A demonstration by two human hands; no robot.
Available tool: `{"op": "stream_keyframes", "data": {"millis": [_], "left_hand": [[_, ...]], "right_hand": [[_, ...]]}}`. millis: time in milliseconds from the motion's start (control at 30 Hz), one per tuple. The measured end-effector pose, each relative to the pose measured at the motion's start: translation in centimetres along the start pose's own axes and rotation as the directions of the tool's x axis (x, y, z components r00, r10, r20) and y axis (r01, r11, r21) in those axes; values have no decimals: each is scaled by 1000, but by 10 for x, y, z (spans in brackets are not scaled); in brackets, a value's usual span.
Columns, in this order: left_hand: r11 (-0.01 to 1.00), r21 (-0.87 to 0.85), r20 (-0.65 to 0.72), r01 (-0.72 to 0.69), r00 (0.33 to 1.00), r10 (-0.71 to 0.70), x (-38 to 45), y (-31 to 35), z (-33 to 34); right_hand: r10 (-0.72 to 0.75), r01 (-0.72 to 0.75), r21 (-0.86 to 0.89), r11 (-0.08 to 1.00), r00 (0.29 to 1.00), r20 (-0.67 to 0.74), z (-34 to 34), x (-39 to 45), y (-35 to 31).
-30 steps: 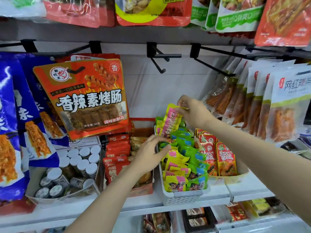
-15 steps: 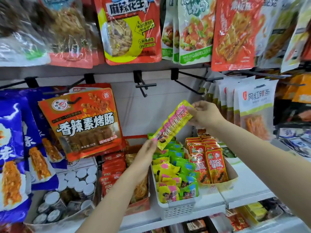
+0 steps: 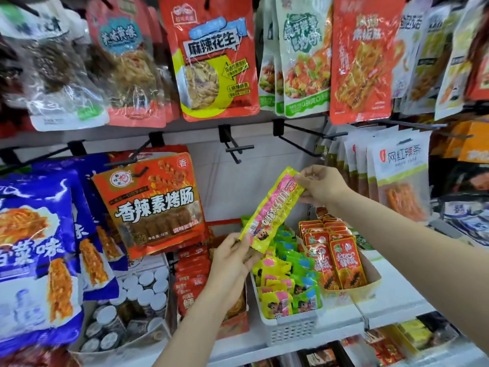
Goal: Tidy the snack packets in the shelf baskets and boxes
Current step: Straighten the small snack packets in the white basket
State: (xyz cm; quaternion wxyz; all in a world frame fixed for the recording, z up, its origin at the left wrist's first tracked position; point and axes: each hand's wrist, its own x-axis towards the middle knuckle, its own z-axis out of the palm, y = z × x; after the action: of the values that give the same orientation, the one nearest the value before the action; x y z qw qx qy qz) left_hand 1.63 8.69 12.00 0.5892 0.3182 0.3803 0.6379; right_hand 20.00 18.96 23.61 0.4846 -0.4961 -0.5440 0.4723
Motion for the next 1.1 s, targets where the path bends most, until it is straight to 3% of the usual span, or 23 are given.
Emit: {"op": "stream_keyframes", "data": {"millis": [67, 133, 200, 233, 367, 500, 567, 633, 733, 933, 1033, 1100], "left_hand": [[972, -194, 68, 133, 990, -122, -2, 2, 1], [840, -449, 197, 305, 951, -240, -5, 5, 4], [710, -603, 253, 364, 931, -263, -8, 7, 7], [690, -627, 242, 360, 933, -267, -8, 8, 7], [783, -539, 186, 311, 950, -249, -9, 8, 4], [942, -281, 123, 181, 981, -152, -11, 8, -2], [996, -61, 69, 70, 995, -66, -14, 8, -4], [994, 105, 28, -37, 999, 34, -16, 8, -5], [974, 205, 15, -100, 995, 99, -21, 9, -4], [980, 185, 49, -77, 996, 69, -29, 13, -8], [999, -38, 75, 7, 997, -5, -30, 15, -9], [972, -191, 115, 140, 986, -119, -29, 17, -7]], "right_hand": [[-8, 7, 35, 999, 999, 33, 0, -1, -3], [-22, 17, 66, 998, 997, 78, 0, -2, -5], [-40, 30, 81, 996, 992, 122, 1, -2, -6], [-45, 34, 84, 996, 989, 140, 1, -2, -5], [-10, -21, 136, 990, 975, 221, -4, -2, 2], [76, -115, 115, 987, 951, 301, -9, -4, 5], [108, -159, 106, 982, 921, 375, -12, -9, 4], [89, -126, 69, 990, 915, 393, -13, -12, 3], [-20, 28, -22, 999, 952, 306, -11, -15, 3], [-47, 41, 29, 999, 963, 265, -3, -16, -2], [-36, 32, 20, 999, 967, 250, -1, -13, -3], [-60, 40, 78, 996, 961, 271, 0, -12, -3]]}}
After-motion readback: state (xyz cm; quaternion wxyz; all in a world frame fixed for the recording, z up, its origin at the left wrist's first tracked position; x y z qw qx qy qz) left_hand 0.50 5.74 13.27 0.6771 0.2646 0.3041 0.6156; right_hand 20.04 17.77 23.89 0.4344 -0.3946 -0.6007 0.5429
